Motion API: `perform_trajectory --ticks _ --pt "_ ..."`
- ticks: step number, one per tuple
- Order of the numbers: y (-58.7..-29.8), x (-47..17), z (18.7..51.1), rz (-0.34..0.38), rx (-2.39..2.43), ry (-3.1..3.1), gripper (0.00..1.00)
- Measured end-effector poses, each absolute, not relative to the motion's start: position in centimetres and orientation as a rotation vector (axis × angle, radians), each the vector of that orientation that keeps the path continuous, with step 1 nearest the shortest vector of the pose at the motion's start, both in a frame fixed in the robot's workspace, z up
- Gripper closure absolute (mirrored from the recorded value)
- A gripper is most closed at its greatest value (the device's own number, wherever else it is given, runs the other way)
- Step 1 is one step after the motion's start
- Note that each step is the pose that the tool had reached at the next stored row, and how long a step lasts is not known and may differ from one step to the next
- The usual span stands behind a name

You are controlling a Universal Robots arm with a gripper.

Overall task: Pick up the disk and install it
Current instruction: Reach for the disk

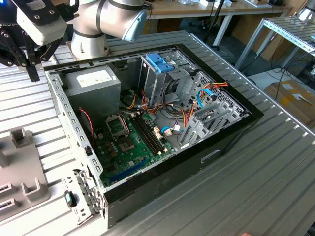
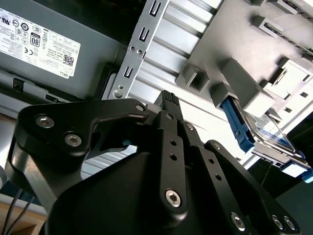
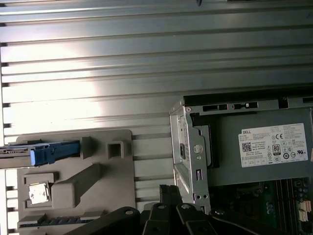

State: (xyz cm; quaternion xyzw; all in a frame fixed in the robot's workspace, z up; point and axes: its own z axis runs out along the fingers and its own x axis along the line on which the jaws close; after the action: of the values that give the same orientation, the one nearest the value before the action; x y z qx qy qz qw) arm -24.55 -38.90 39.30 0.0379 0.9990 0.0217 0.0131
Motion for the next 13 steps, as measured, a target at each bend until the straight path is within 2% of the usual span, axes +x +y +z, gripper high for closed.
perform_trajectory --ticks 13 --pt "-38.9 -24.9 39.29 0.068 0.118 3.113 0.89"
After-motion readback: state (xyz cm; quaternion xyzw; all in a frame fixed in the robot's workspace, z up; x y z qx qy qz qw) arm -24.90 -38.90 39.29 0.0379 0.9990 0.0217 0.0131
